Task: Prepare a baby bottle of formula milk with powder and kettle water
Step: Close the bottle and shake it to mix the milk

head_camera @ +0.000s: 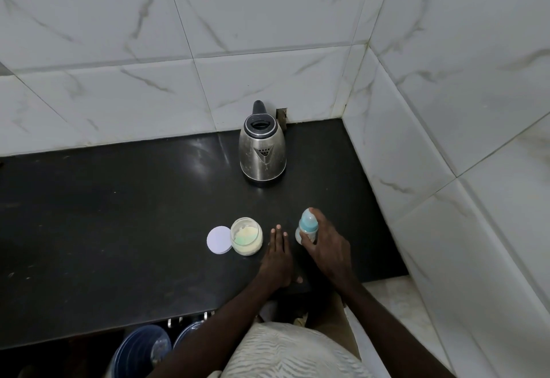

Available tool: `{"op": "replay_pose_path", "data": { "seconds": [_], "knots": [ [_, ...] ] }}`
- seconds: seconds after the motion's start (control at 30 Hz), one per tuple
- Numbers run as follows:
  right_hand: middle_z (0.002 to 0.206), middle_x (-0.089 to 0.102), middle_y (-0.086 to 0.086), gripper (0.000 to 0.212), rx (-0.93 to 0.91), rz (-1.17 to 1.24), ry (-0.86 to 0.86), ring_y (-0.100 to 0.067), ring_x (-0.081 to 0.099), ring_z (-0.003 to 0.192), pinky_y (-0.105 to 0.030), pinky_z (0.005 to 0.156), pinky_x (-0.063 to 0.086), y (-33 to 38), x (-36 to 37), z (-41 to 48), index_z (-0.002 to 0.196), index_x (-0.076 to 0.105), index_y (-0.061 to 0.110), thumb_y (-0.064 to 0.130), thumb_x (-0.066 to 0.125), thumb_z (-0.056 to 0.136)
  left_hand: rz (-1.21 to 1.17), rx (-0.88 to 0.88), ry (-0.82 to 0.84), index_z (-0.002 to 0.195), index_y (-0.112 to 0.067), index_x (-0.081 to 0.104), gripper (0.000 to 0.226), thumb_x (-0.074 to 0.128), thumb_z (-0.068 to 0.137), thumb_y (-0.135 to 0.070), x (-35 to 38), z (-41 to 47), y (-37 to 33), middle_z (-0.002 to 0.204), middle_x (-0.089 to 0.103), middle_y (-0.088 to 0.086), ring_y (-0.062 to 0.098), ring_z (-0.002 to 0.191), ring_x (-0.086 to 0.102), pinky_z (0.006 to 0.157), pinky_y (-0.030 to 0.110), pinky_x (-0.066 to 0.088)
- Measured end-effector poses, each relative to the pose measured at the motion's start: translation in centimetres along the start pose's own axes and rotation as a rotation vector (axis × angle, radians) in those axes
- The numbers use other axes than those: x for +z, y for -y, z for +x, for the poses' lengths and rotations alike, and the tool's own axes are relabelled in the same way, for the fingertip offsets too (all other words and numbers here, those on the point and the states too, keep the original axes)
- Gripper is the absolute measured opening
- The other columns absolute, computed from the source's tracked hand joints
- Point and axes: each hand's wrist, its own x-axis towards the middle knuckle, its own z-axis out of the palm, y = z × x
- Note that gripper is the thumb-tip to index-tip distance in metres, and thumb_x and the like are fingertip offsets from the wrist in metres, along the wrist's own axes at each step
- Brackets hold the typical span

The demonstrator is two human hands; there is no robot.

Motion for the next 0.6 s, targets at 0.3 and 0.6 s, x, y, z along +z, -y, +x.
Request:
{"op": "replay_pose_path", "data": {
  "seconds": [0.3,0.6],
  "knots": [
    [0.15,0.055,-0.003,0.071,-0.012,-0.049,0.017,-0.021,0.057,0.134,-0.041,0.106,0.049,-0.6,0.9,-0.5,0.155,0.038,0.025,0.041,0.072,0.094,0.008,0.022,-0.034,0.155,0.014,-0.008,0.134,0.068,0.082,-0.069,0.1,-0.1,0.2,0.16,-0.022,0.038,0.05,0.151,-0.021,0.127,0.052,-0.007],
    [0.155,0.048,0.007,0.08,-0.034,-0.029,0.024,-0.014,0.05,0.139,-0.03,0.103,0.046,-0.8,0.8,-1.8,0.158,0.032,0.034,0.031,0.074,0.09,-0.008,0.028,-0.066,0.155,0.015,-0.007,0.132,0.066,0.084,-0.069,0.1,-0.3,0.2,0.16,-0.021,0.039,0.051,0.151,-0.02,0.128,0.052,-0.005]
  ]
}}
